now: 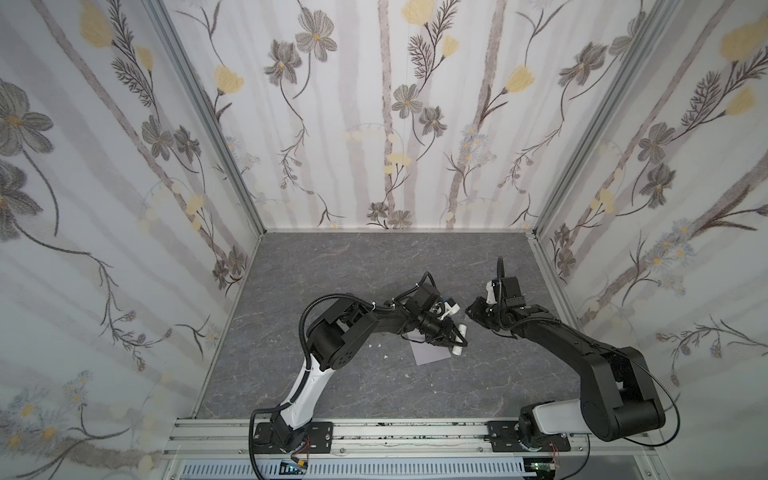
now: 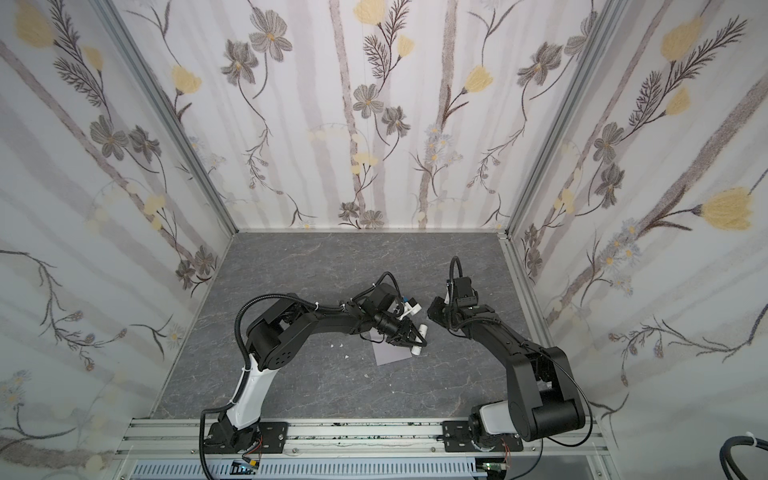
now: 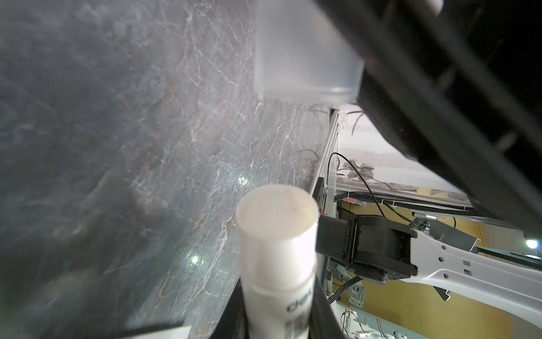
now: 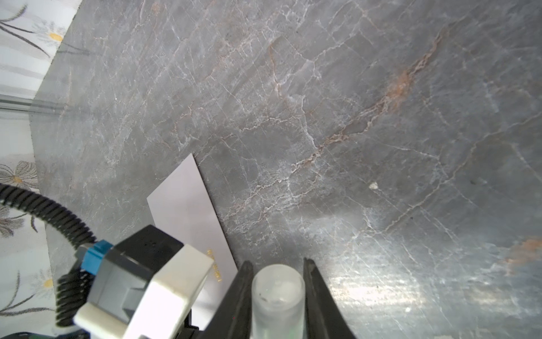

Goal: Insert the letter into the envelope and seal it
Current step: 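Lower the clear cap onto the glue stick tip held by the left gripper, then press the clear cap down onto the glue stick with the right gripper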

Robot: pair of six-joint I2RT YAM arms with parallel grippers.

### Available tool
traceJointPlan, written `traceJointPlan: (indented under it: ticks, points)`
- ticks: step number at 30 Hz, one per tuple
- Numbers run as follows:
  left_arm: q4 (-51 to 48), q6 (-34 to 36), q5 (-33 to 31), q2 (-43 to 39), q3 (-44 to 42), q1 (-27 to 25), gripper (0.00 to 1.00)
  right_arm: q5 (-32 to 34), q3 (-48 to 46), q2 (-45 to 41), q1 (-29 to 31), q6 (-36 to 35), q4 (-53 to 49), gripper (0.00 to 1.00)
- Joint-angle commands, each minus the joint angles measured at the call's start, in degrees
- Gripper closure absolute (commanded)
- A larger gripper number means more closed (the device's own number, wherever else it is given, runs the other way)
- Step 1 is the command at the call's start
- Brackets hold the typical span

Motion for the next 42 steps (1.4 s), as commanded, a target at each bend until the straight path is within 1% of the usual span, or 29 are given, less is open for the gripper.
traceJointPlan:
  ticks: [1, 21, 42]
  points:
    - [1.9, -0.2, 2.1, 0.3, 0.1, 0.0, 1.0, -0.6, -0.1, -0.6, 0.1, -0.4, 1.7, 0.71]
    - [2.8, -1.2, 1.9, 0.5, 1.5, 0.5, 1.0, -0.7, -1.6, -2.9, 1.9, 0.6, 2.2, 0.71]
    - [3.9, -2.2, 2.1, 0.4, 2.0, 0.6, 1.0, -0.4, -2.0, -2.9, 2.3, 0.7, 2.4, 0.71]
